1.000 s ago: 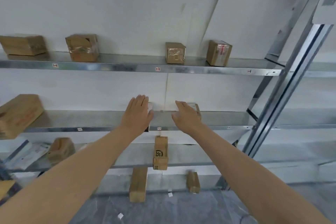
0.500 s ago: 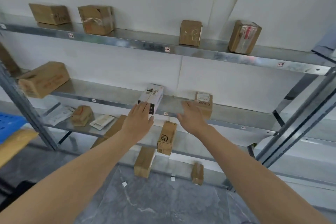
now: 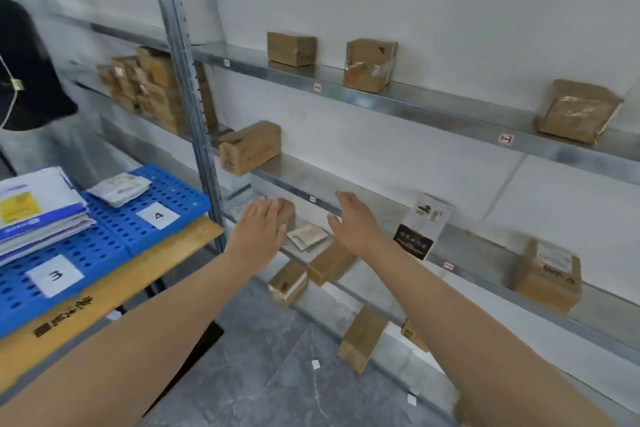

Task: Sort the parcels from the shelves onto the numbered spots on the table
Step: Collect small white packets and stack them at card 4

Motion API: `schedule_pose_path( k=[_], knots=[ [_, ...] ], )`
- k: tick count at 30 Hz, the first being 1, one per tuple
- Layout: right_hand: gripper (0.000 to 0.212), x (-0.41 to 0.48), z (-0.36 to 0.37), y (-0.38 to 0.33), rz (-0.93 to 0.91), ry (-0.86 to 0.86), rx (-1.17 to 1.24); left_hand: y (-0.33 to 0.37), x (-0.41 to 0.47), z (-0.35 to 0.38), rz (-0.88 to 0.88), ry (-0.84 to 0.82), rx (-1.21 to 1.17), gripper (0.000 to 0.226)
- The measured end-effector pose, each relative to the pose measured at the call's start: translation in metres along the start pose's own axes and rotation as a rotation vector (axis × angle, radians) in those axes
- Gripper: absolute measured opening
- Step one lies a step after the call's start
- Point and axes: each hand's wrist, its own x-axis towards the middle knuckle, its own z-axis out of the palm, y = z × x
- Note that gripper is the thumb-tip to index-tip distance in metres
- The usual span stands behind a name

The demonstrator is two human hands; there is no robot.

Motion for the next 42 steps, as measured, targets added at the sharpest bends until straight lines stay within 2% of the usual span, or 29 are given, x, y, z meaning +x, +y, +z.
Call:
schedule_pose_path(
  k=[5, 11, 16, 22, 28, 35, 42],
  knots=[
    [0.054, 0.055, 0.046, -0.057, -0.067, -0.056, -0.009, -0.078, 0.011, 0.003, -0.081, -0.103, 0.044, 0.054],
    [0.047, 0.119, 0.088, -0.084, -0.089, -0.14, 0.004, -0.138, 0.042, 0.024, -0.107, -0.151, 0.067, 0.053],
    [0.04, 0.188, 0.13, -0.079, -0.1, -0.222, -0.003, -0.164, 0.091, 0.055, -0.086, -0.205, 0.099, 0.055],
    [0.056, 0.271, 0.173, -0.056, -0.075, -0.292, 0.057, -0.194, 0.161, 0.11, -0.127, -0.269, 0.059, 0.055],
    [0.05, 0.353, 0.228, -0.036, -0.041, -0.38, 0.074, -0.229, 0.218, 0.178, -0.144, -0.389, 0.056, 0.056],
    [0.052, 0.426, 0.298, -0.031, -0.016, -0.549, 0.021, -0.275, 0.256, 0.252, -0.221, -0.453, -0.096, 0.053],
    [0.045, 0.52, 0.387, -0.043, 0.166, -0.583, 0.064, -0.362, 0.328, 0.335, -0.298, -0.523, -0.155, 0.046]
  ],
)
